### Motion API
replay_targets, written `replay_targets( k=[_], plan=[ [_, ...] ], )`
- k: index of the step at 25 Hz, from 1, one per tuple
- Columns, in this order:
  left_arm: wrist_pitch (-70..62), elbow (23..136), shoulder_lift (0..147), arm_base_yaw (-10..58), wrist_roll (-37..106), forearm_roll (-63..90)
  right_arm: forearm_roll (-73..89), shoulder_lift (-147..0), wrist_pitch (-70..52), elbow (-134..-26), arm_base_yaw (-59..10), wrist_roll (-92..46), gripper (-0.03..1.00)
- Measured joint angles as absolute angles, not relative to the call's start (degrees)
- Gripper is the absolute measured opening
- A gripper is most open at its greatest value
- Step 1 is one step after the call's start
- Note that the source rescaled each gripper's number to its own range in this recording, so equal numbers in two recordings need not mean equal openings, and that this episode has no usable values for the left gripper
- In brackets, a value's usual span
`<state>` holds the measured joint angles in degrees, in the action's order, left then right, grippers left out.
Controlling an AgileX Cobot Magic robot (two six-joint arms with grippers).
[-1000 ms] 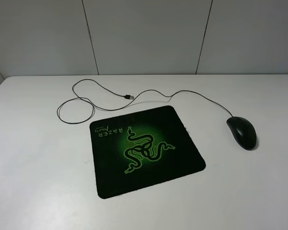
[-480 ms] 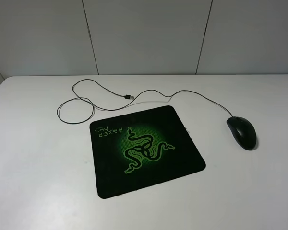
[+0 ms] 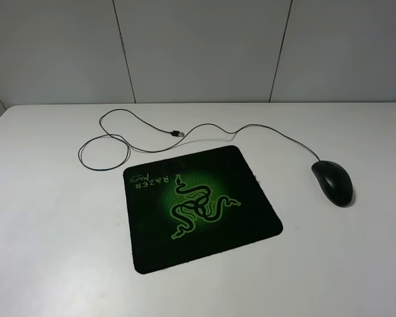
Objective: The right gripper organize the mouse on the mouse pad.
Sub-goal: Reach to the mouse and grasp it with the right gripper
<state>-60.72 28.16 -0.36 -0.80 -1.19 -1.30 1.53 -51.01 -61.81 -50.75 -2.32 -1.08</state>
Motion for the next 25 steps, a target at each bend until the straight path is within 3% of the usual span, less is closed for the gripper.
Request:
replay_targets(
  k=[10, 25],
  plan=[
    [-60.7, 28.2, -0.4, -0.8, -1.2, -1.3, 1.6, -78.0, -58.7, -58.2, -2.3, -1.9, 1.00],
    [-60.7, 28.2, -0.4, -0.8, -1.2, -1.3, 3.4, -98.6, -47.7, -59.0, -2.1, -9.2, 1.00]
  ],
)
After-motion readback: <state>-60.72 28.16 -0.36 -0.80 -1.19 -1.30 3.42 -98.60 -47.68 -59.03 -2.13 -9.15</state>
